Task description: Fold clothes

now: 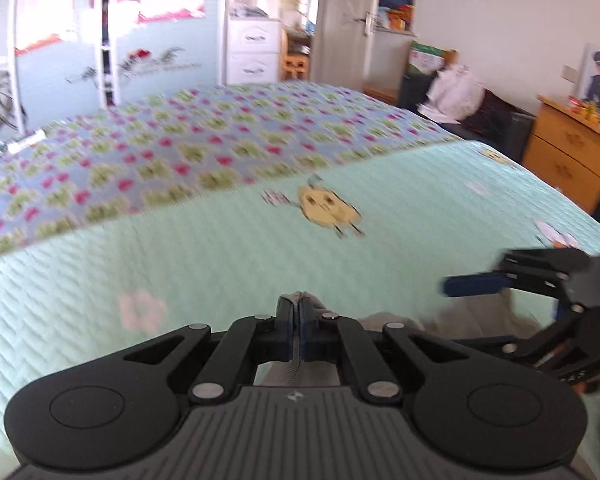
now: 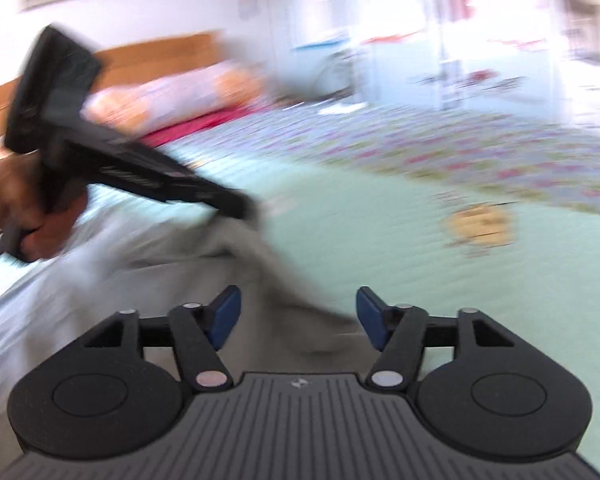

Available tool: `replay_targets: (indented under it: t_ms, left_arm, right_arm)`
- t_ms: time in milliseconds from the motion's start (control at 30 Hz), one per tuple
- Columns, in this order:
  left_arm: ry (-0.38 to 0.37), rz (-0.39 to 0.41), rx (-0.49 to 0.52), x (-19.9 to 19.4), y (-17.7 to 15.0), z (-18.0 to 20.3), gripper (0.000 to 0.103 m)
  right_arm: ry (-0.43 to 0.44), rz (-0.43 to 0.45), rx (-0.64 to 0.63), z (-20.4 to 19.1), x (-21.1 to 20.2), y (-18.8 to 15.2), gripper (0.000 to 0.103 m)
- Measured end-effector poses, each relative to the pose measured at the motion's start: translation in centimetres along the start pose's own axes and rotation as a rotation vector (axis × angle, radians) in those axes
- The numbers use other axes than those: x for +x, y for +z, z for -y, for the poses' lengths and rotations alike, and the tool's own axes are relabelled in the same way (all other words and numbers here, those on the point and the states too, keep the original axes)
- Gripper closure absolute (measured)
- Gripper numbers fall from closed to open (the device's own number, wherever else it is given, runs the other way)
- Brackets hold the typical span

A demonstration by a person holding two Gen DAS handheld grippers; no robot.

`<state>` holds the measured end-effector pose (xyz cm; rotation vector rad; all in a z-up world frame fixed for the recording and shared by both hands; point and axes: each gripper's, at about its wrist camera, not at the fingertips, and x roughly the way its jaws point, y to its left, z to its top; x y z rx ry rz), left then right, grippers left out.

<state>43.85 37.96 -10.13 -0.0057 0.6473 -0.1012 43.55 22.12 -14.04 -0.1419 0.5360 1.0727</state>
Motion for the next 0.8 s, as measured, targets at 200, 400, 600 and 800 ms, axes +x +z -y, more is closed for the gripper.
replay_targets:
  t_ms: [200,400,600,800]
  left_arm:
    - [0.086,-0.045,0.061,2.3,1.0,0.1,0.101]
    - [0.129,-0.050,0.039,2.2,0.0,-0.4,0.101]
    - [0.171,-0.054,0.019,1.9,-0.9,-0.7,0.101]
    - [0.195,-0.050,0.000,1.7,-0.8,-0.6,0.101]
  right_arm:
    - [-0.206,0.035,0.176,3.6,-1.4,-0.3,0.037]
    - [-0.251,0.059,0.390,7.4,-3.9,-1.0,0.034]
    - [-0.402,-0.090,0.387,7.8,-2.3,-2.2,0.035]
    - [-0.262,-0.006,0.604,11.2,-4.8,-4.4,0.067]
